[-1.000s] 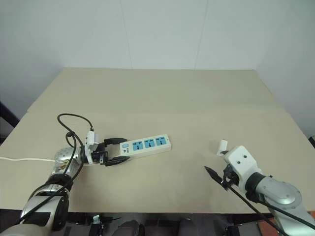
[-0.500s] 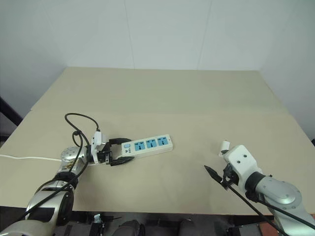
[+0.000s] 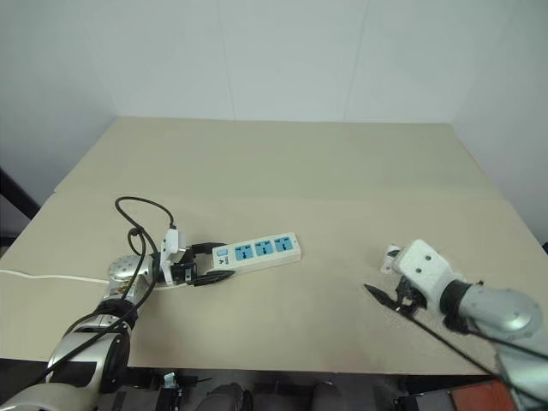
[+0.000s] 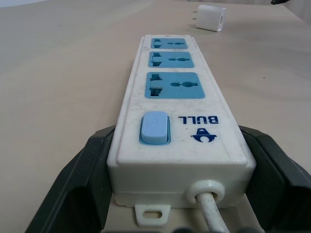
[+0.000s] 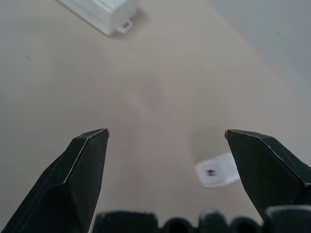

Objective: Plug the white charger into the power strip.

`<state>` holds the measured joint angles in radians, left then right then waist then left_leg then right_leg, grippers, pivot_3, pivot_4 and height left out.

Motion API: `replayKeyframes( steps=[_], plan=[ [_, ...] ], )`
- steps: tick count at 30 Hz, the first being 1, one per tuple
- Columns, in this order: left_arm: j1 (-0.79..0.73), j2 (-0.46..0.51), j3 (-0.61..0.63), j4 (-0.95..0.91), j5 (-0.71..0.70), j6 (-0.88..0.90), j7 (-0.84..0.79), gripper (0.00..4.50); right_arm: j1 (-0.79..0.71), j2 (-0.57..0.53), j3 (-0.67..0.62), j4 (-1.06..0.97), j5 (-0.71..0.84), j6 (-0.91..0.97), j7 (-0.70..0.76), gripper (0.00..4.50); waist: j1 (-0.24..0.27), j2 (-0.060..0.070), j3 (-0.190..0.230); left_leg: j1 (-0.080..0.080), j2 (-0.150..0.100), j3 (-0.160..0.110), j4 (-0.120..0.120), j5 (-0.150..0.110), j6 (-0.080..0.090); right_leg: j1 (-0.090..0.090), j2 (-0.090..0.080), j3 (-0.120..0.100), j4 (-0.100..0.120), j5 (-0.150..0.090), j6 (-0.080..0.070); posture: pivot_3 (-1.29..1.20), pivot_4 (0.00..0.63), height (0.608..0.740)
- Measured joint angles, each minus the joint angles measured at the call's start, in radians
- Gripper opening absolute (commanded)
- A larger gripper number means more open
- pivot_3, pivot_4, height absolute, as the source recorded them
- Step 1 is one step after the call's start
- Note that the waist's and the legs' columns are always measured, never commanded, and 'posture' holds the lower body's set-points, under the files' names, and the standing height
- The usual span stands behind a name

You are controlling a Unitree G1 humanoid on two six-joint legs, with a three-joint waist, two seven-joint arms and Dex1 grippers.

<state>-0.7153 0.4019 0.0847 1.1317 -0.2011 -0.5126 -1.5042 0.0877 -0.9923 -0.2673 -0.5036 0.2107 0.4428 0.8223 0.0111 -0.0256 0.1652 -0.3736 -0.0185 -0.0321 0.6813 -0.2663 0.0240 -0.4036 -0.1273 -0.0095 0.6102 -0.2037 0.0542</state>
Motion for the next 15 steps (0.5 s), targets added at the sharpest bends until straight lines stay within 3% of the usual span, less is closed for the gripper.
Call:
replayKeyframes(
  steps=[4,8,15],
  plan=[
    [0.002,-0.006,-0.005,-0.022,0.000,0.017,-0.005,3.40,-0.091,-0.118,0.065,0.190,-0.072,-0.297,0.143,4.50,-0.003,0.000,0.000,0.000,0.000,0.000,0.000,0.000,0.000,-0.001,0.000,0.000,0.000,0.000,0.000,0.00,0.150,0.740],
    [0.005,-0.013,-0.011,-0.041,0.000,0.031,-0.010,3.40,-0.328,-0.210,0.202,0.438,-0.114,-0.633,0.377,4.50,-0.015,0.000,0.000,0.000,0.000,0.001,-0.001,0.000,0.000,-0.001,0.000,0.000,-0.001,0.000,0.001,0.00,0.150,0.740],
    [0.010,-0.014,-0.017,-0.061,0.001,0.033,-0.003,3.40,-0.703,-0.161,0.481,0.764,-0.187,-1.105,0.700,4.50,-0.027,0.000,0.001,0.000,0.000,0.001,0.000,0.000,0.000,-0.001,-0.001,0.000,-0.001,0.000,0.001,0.00,0.150,0.740]
  ],
)
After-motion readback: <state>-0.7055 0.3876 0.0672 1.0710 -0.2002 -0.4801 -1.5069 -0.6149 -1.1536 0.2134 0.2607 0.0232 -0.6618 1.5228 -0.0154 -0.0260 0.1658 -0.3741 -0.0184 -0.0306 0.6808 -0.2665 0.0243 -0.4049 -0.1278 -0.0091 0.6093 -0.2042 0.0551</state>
